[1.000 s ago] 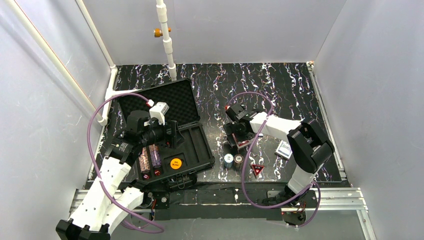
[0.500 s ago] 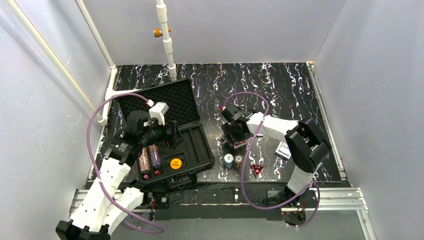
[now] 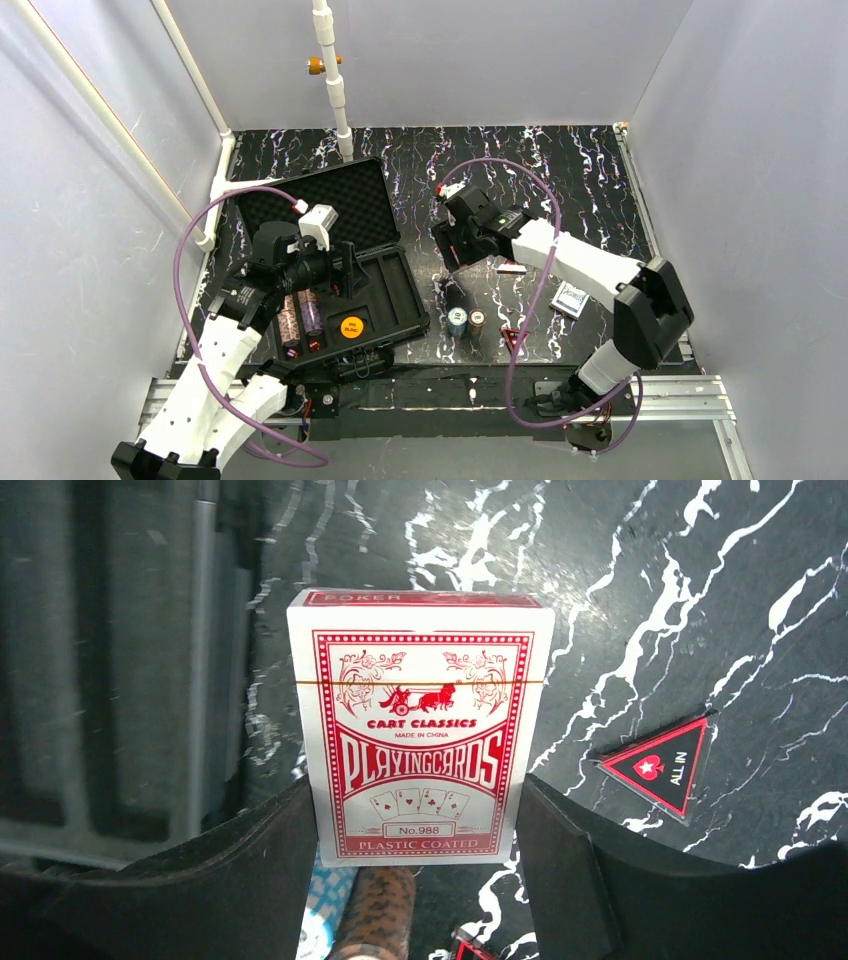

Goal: Pack up texas hold em set

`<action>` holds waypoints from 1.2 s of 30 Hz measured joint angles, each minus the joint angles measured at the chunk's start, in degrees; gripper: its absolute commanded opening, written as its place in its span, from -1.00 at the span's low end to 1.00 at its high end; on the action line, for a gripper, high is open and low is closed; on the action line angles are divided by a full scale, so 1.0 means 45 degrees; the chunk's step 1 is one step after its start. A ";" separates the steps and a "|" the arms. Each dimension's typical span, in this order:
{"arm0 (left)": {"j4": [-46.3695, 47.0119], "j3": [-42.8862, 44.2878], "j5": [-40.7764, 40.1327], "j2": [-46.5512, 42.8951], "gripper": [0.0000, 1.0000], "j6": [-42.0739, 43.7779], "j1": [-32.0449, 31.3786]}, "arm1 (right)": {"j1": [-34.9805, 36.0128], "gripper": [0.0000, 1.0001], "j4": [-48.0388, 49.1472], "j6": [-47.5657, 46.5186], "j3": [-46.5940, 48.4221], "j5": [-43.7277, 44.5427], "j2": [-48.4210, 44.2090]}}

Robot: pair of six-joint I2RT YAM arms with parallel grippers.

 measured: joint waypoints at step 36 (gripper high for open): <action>-0.0996 0.2958 0.3585 0.2909 0.36 -0.2448 -0.0005 | 0.4255 0.19 0.1467 -0.1627 -0.1316 -0.1729 -0.4532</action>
